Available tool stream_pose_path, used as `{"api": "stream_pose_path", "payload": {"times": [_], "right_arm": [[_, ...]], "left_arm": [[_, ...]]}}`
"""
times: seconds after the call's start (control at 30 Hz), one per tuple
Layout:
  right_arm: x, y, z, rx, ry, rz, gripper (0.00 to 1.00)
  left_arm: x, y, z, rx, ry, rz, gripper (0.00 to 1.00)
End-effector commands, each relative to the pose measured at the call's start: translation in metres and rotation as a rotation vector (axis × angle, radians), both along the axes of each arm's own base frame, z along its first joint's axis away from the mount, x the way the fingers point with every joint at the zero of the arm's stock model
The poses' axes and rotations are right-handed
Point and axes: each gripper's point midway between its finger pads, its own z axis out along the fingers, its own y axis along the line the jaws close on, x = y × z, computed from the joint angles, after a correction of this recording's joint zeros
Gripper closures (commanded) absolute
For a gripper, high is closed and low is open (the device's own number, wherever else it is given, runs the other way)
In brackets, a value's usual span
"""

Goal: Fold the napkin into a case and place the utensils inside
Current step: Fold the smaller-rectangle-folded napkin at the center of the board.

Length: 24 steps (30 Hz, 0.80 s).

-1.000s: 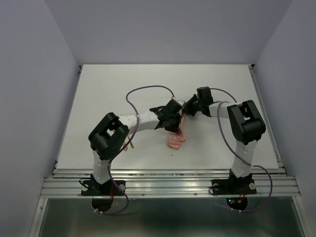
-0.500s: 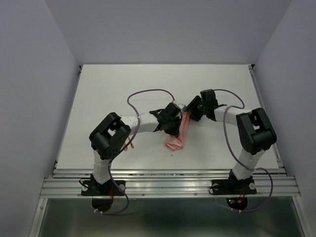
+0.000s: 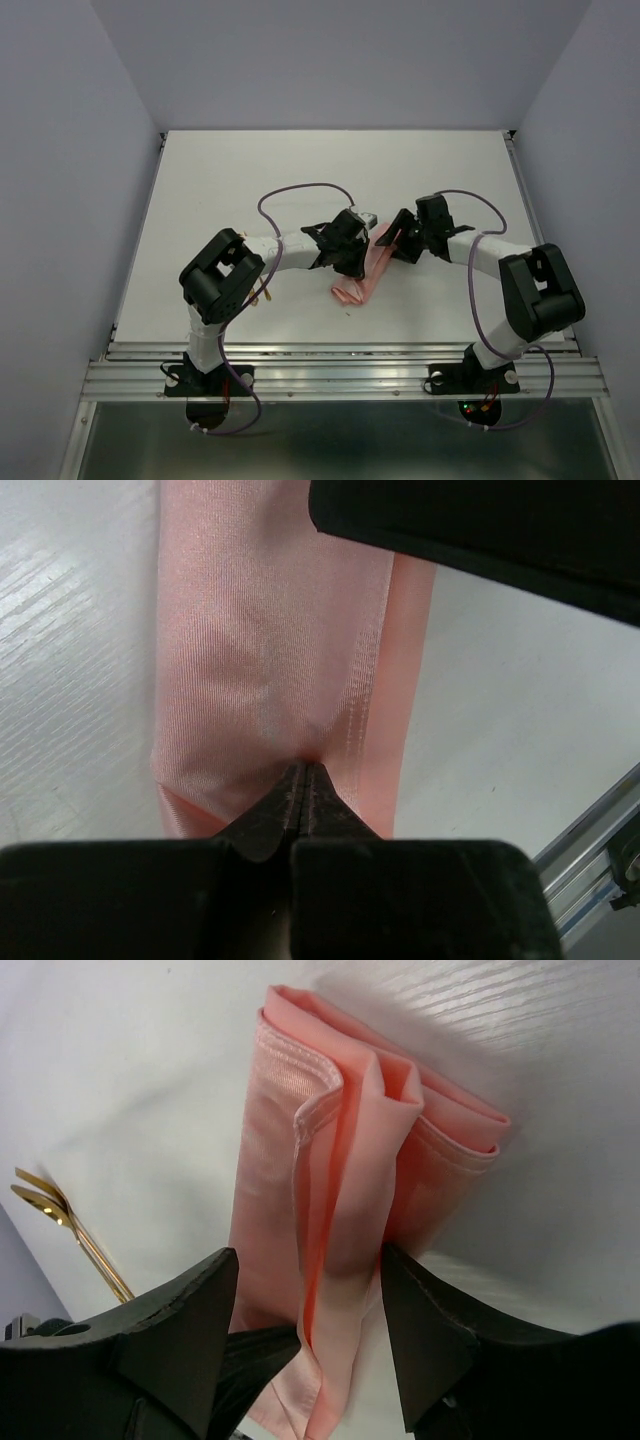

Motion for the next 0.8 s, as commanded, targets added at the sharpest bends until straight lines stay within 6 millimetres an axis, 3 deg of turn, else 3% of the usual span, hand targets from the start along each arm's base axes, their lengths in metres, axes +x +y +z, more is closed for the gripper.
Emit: {"api": "stream_pose_path", "payload": {"times": [0.0,0.3,0.43,0.63,0.77], "right_arm": [[-0.013,0.001,0.009,-0.005,-0.031,0.092,0.36],[-0.024,-0.009,0.017,-0.054,-0.051,0.071,0.43],[-0.024,-0.017,0.009,-0.092,-0.020,0.028,0.50],[0.000,-0.041,0.019,-0.164,-0.064,-0.054,0.47],[0.014,-0.046,0.027,-0.152,-0.082,-0.064,0.48]], "left_arm": [[0.000,-0.004,0.018,-0.042,-0.038,-0.031,1.00],[-0.004,-0.001,0.020,-0.046,-0.031,-0.045,1.00],[-0.006,0.000,0.029,-0.061,-0.044,-0.050,1.00],[-0.003,0.002,0.047,-0.066,-0.091,-0.072,1.00],[0.008,-0.002,0.052,-0.043,-0.131,-0.086,1.00]]}}
